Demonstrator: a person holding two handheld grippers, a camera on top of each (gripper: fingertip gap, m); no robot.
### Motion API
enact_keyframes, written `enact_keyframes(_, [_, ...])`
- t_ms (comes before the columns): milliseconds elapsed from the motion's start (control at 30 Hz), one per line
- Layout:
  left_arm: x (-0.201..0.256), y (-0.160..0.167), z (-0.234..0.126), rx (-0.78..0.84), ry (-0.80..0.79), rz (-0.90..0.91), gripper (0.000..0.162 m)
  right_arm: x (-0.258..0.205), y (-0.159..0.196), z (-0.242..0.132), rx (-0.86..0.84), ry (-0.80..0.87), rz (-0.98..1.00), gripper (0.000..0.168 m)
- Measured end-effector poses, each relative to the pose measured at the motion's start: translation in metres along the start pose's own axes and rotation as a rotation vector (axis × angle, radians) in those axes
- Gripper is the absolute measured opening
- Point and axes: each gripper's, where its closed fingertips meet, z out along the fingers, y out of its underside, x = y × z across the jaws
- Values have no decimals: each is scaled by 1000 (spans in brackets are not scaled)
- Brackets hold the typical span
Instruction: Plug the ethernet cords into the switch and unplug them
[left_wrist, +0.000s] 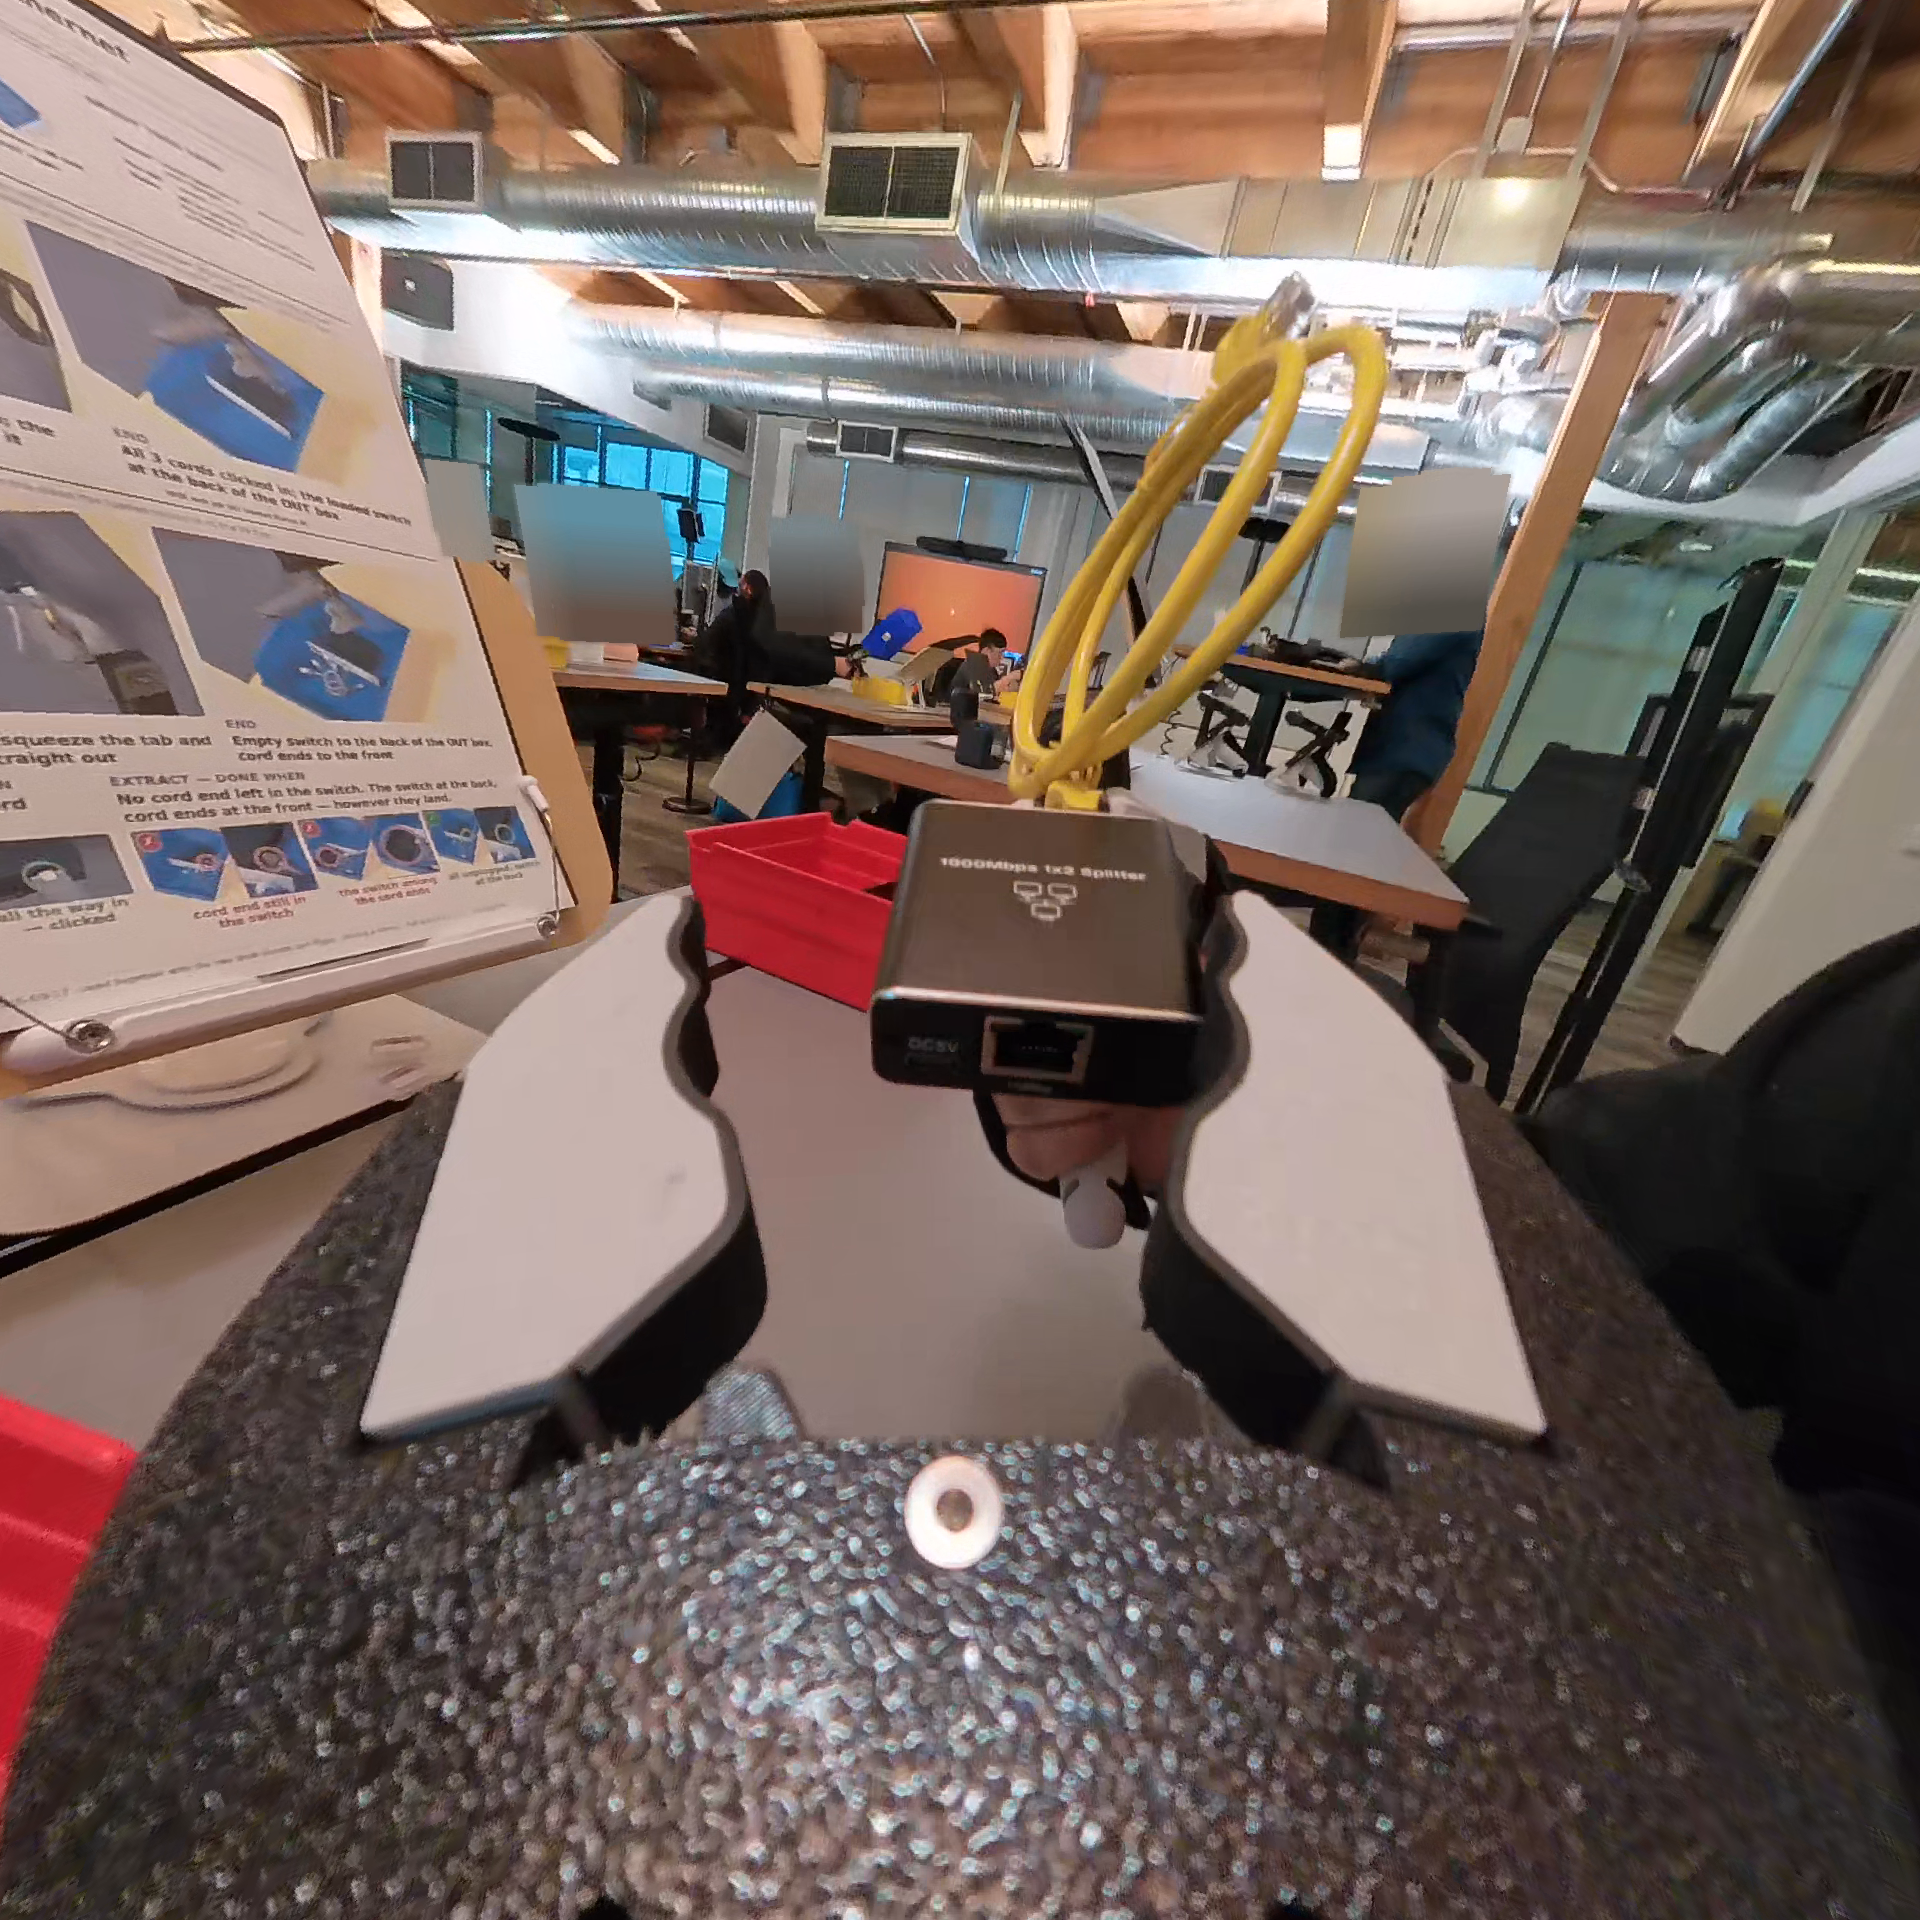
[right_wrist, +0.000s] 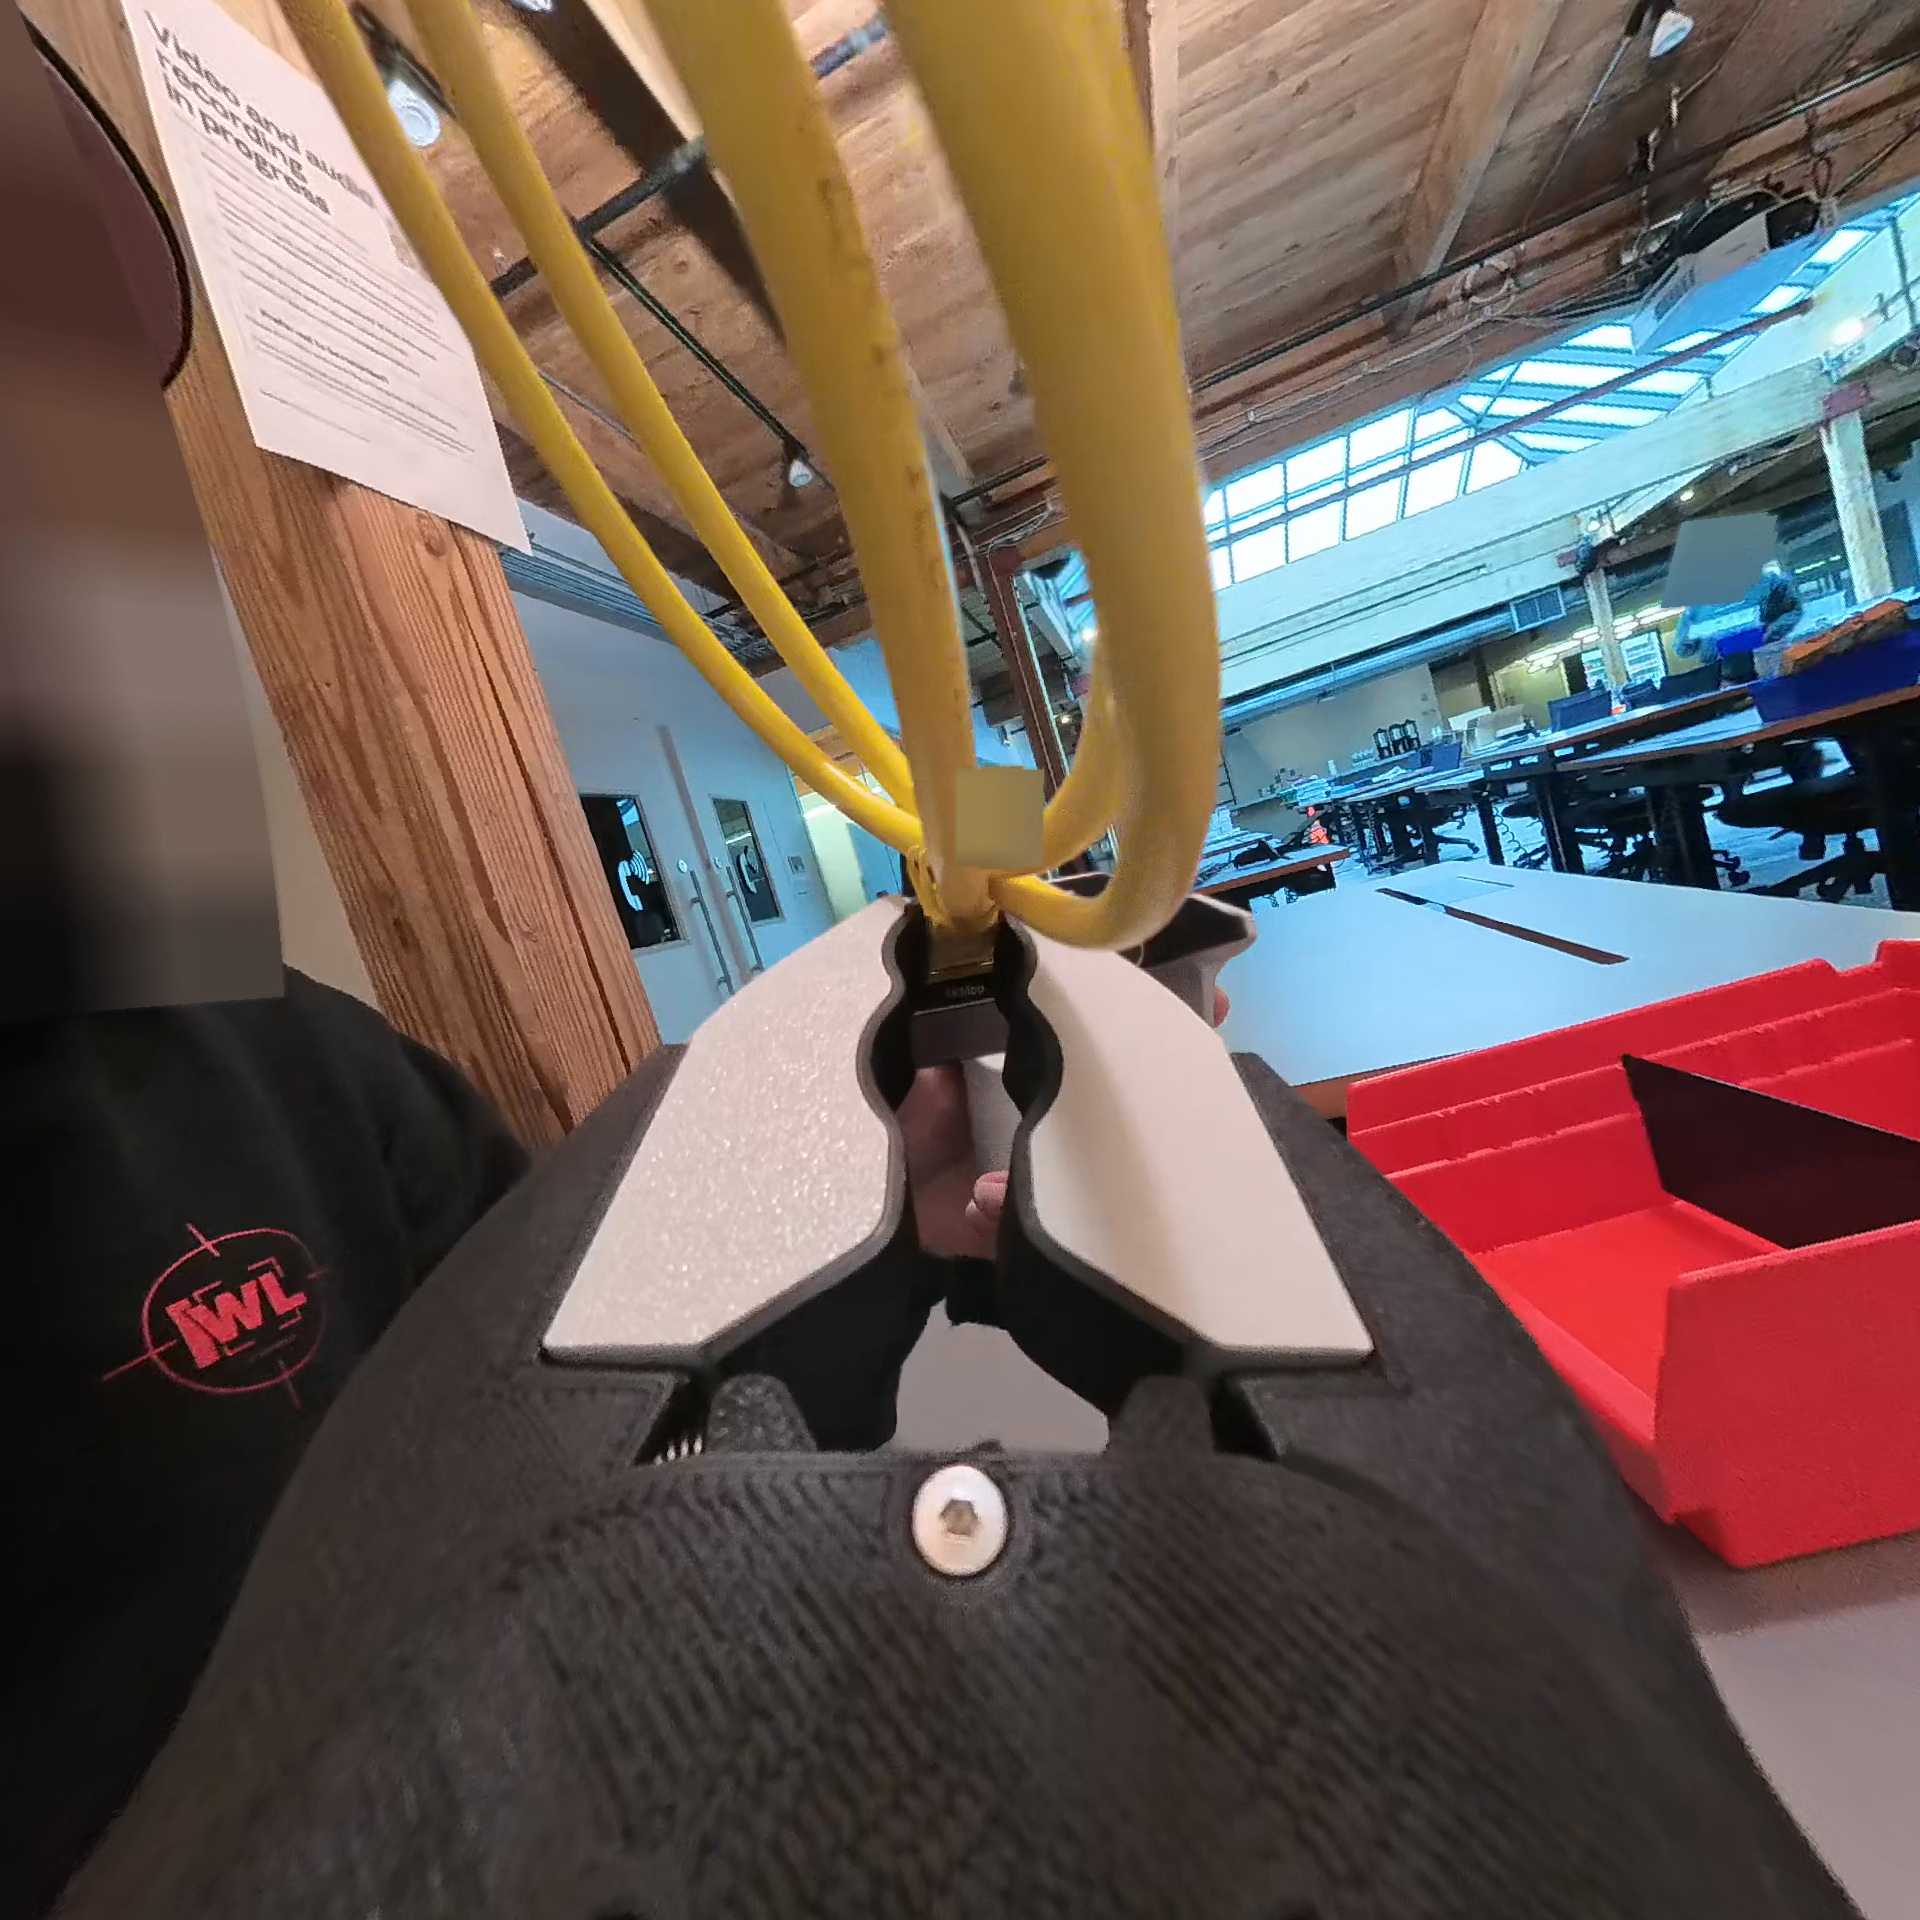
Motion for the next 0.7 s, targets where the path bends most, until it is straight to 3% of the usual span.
enact_keyframes(167, [2,22,4,-132,9,94,103,-3,-12,-5,42,1,-13,14])
enact_keyframes(433, [14,23,20,-75,37,75,101,0,-2,-5,-25,-12,-25,14])
enact_keyframes(600, [10,15,18,-28,-8,96,76,2,5,-4,-73,2,-57,14])
enact_keyframes(700, [8,14,16,-28,-22,107,75,1,7,-3,-83,4,-72,14])
